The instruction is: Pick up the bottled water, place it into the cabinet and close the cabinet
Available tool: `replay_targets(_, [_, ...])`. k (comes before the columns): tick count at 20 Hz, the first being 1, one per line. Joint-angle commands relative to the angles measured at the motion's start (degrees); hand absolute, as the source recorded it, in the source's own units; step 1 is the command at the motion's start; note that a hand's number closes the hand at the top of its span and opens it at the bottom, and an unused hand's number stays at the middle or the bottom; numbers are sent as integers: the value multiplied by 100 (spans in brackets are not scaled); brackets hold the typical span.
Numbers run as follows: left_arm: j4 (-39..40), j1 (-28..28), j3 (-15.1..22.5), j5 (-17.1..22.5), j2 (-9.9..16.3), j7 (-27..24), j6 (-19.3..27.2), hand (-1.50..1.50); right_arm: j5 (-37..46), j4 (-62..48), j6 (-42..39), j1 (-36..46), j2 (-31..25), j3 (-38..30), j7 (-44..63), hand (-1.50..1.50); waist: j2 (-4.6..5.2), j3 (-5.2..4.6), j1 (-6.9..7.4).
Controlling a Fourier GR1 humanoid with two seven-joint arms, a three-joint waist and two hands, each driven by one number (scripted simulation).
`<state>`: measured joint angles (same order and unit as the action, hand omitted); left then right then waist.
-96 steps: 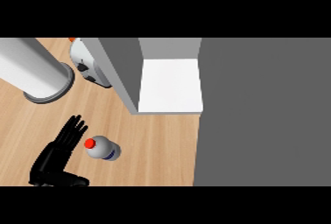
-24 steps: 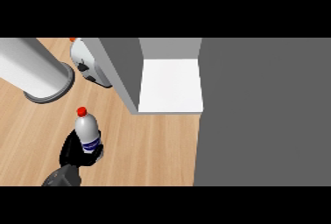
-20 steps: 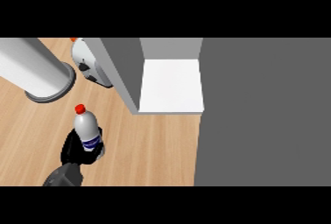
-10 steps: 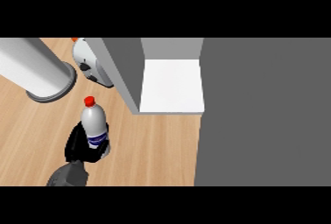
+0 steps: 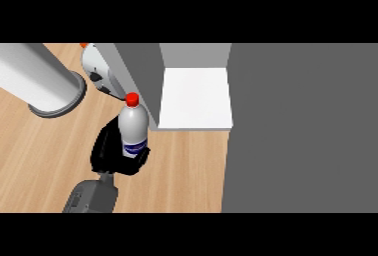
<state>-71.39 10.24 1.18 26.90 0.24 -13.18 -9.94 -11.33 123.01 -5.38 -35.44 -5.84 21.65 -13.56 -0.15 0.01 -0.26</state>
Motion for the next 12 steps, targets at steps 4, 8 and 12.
replay_targets(4, [-443, 855, 442, -93, -24, 577, 1314, 150, 37, -328, -45, 141, -20, 10, -256, -150, 8, 1, -15])
replay_targets(8, [-376, 1340, 1226, 103, -24, 674, 2257, 150, -39, -309, 48, 297, 22, 10, -104, -150, 9, 0, -29])
replay_targets(12, [747, 1997, 1536, -122, -24, -225, 2564, 150, 140, -374, 160, 233, 137, 271, -192, -150, 31, -3, -110])
